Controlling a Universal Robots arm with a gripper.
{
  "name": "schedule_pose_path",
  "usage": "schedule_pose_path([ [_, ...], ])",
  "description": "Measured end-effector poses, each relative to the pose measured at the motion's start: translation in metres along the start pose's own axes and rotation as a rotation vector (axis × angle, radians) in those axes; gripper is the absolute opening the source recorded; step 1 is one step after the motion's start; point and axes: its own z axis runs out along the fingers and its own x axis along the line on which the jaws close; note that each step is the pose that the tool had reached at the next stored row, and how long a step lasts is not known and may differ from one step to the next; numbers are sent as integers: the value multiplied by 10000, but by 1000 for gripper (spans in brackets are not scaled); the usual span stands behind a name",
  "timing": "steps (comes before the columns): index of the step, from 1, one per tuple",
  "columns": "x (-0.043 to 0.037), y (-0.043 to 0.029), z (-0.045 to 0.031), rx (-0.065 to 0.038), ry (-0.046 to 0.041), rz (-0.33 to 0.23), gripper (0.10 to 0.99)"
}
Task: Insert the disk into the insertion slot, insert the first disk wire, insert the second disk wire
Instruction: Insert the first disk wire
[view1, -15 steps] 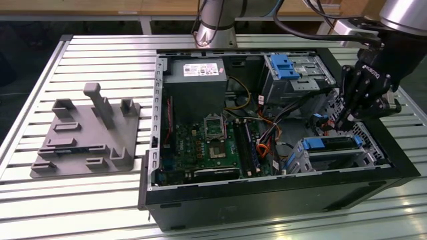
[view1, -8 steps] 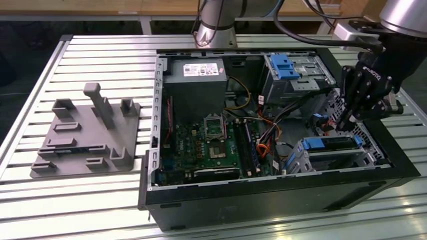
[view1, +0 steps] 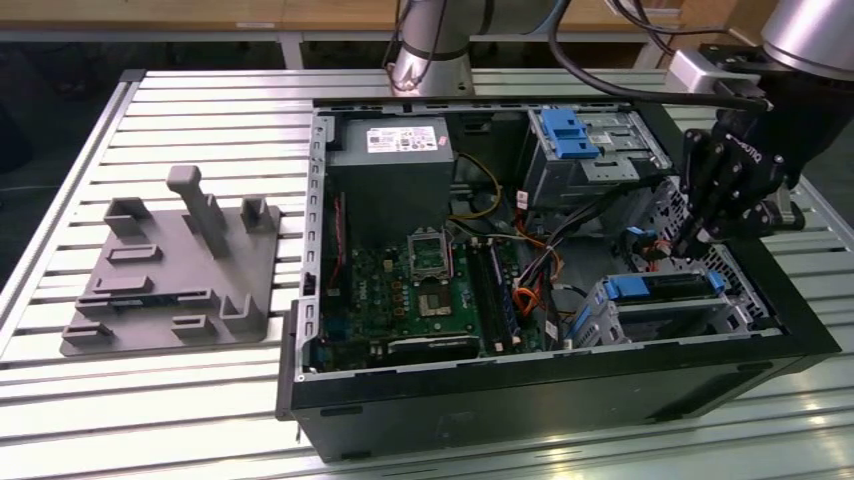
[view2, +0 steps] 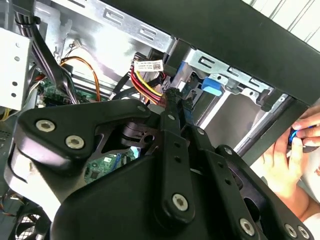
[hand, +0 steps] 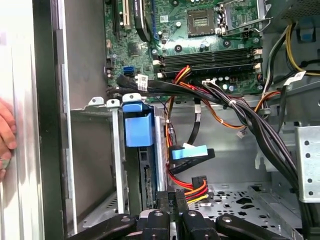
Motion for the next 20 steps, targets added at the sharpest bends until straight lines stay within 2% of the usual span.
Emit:
schedule_pose_path([
  [3, 34, -3, 4, -5, -81, -16, 165],
  [7, 38, 7, 6, 8, -98, -33, 165],
  [10, 55, 23, 12, 41, -171, -89, 165],
  [17, 96, 30, 19, 106, -502, -222, 165],
  [20, 121, 28, 21, 102, -592, -233, 165],
])
